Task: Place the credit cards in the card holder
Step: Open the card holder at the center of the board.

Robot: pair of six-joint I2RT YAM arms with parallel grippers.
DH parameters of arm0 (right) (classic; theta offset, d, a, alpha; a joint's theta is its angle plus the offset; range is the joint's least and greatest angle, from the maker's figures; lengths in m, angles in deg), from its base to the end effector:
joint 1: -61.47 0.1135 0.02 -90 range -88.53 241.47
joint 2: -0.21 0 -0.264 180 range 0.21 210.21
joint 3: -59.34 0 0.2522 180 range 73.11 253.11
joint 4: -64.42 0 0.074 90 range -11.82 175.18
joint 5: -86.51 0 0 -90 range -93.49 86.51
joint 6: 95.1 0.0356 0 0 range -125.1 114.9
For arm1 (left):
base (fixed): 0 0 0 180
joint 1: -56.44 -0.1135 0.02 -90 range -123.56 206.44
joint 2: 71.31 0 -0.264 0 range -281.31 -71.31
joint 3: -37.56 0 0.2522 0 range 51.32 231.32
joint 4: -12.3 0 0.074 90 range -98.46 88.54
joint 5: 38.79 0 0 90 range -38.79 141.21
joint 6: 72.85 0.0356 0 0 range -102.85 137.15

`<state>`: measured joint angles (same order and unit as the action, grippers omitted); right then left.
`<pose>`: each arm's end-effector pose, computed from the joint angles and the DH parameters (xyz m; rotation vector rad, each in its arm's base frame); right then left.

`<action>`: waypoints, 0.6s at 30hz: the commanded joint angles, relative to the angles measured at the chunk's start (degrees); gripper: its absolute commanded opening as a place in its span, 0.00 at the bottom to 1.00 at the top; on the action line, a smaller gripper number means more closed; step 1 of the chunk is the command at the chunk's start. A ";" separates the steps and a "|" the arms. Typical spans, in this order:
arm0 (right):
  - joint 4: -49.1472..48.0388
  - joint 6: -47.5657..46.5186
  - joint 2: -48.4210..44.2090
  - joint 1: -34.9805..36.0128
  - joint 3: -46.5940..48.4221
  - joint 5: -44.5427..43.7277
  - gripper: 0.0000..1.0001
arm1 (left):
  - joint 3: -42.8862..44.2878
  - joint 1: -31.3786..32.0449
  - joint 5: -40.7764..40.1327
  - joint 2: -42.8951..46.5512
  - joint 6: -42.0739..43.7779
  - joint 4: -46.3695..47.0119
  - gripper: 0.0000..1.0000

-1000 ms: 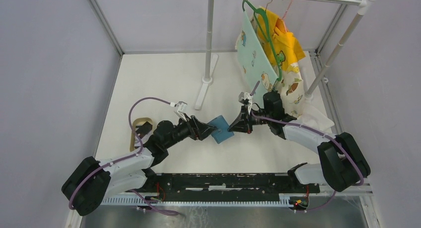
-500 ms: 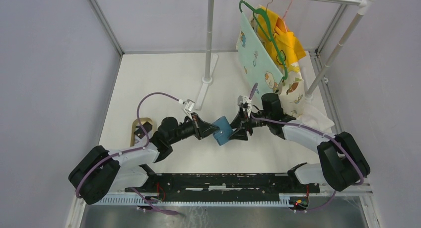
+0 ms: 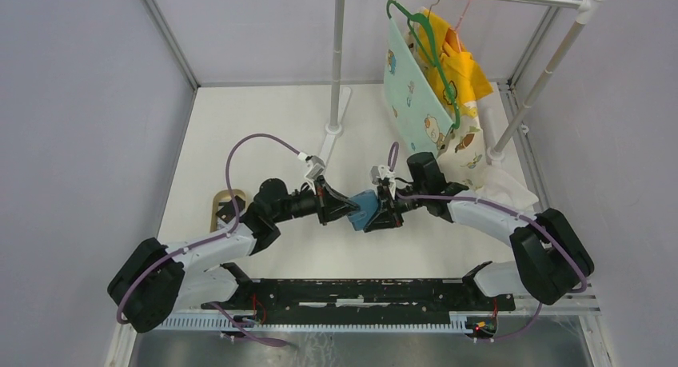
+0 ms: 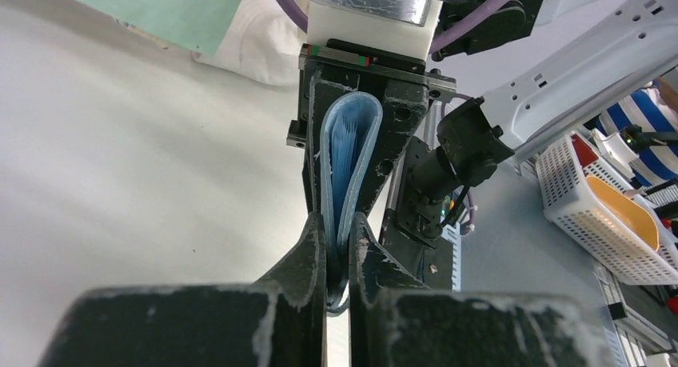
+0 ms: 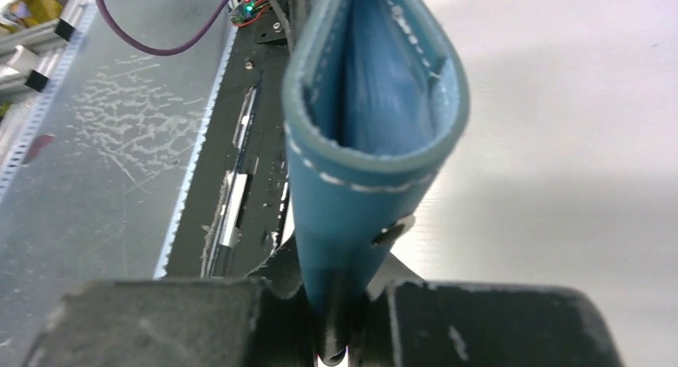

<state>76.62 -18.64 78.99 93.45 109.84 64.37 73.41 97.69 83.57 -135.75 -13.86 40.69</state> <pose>0.2007 0.1642 0.1962 -1.3722 1.6355 1.5046 0.1616 -0.1670 0.2306 0.6399 1.6459 -1.3943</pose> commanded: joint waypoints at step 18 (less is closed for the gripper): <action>-6.78 15.13 -4.26 -0.61 0.01 -26.78 0.00 | 10.82 6.20 -46.89 11.97 -14.63 -40.25 0.55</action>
<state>72.60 -9.33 73.98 92.93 109.20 44.28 77.58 100.23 48.71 -122.31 -20.96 13.15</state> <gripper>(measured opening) 0.139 0.547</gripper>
